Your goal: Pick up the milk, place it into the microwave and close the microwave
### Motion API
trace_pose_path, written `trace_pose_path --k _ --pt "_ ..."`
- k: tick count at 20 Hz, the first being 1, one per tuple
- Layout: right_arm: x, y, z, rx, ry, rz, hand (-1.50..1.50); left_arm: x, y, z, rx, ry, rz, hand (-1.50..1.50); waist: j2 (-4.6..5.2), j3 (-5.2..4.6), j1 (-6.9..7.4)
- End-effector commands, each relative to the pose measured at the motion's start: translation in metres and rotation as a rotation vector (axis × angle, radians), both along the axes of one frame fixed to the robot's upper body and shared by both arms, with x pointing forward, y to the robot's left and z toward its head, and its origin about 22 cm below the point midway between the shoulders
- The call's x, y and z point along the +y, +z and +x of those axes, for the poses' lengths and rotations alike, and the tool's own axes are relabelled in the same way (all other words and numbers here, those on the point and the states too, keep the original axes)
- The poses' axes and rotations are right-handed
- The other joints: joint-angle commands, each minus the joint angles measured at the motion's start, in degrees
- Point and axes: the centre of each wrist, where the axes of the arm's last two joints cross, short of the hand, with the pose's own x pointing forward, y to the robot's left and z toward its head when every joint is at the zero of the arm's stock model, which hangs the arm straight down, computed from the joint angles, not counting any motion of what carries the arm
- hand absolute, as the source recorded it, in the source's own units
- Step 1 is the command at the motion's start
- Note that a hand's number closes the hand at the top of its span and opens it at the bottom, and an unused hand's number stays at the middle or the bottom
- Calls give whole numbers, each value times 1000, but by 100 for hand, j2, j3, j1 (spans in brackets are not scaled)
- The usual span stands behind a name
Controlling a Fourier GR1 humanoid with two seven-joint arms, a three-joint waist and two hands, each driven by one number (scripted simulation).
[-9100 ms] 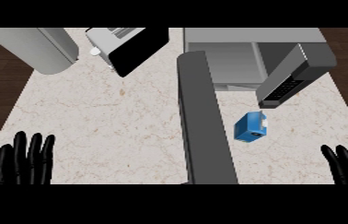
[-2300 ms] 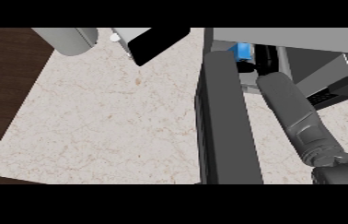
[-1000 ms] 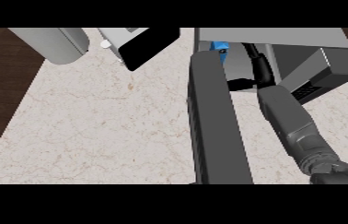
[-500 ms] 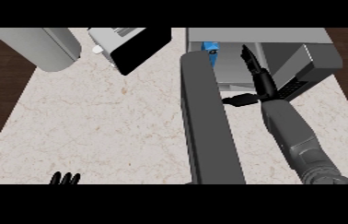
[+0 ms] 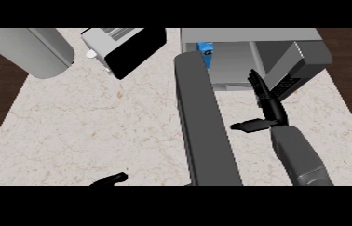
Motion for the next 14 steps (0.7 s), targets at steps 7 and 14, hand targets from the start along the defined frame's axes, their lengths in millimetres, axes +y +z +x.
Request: trace_pose_path --k 7,14 --pt "-49 -15 -67 -16 15 49 -150 -32 -11 45 48 -100 98 150 -33 -14 -119" --pt "-81 9 -109 -60 -70 5 -150 -74 -24 99 53 -179 245 150 4 -11 -104"
